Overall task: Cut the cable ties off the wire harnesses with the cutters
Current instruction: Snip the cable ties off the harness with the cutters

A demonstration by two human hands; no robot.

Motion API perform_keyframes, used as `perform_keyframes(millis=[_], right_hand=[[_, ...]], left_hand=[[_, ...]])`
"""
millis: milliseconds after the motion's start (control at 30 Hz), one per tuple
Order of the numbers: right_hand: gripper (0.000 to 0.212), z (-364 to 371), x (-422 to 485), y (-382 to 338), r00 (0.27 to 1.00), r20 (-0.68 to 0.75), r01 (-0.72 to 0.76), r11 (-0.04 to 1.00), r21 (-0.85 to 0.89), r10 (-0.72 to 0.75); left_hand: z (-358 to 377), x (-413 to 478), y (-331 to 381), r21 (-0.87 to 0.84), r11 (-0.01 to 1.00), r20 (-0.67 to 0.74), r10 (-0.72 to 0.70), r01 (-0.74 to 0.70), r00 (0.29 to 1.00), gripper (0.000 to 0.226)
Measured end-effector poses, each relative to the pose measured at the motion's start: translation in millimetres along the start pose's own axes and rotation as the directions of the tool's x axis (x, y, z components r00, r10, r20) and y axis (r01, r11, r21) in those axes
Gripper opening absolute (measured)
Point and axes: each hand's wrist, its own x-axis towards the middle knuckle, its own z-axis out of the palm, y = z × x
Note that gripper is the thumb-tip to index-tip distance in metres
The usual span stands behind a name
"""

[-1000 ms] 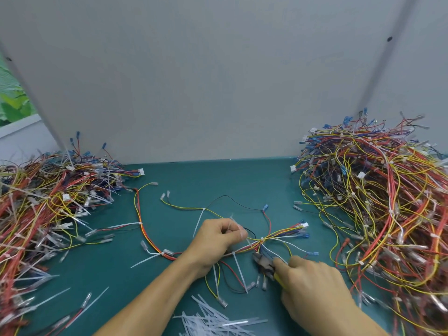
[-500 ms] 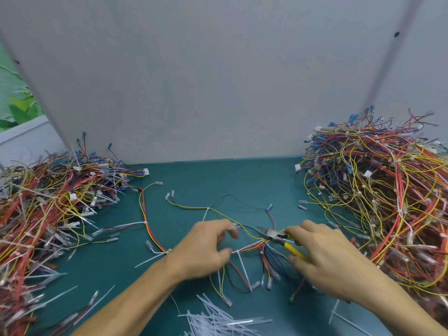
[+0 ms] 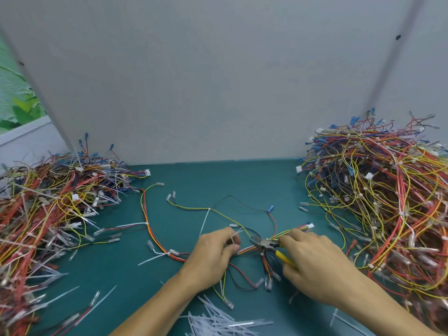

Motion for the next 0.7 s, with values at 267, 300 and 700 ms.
perform_keyframes(millis=[267,300,700], right_hand=[[0.034,0.5,5.8,1.3,0.999,0.038,0.037,0.999,-0.012,-0.036],[0.035,0.3,7.1,1.6,0.999,0.029,0.045,0.999,-0.003,-0.044],[0.032,-3.8,18.4,0.3,0.988,0.007,0.151,0.988,-0.013,-0.151]], left_hand=[[-7.8,11.4,0.7,-0.111,0.979,0.105,-0.158,0.170,0.982,0.021],[-9.6,11.9,0.9,-0.111,0.978,0.115,-0.164,0.176,0.980,0.019],[-12.4,11.9,1.7,-0.108,0.977,0.173,-0.162,0.182,0.971,0.018]])
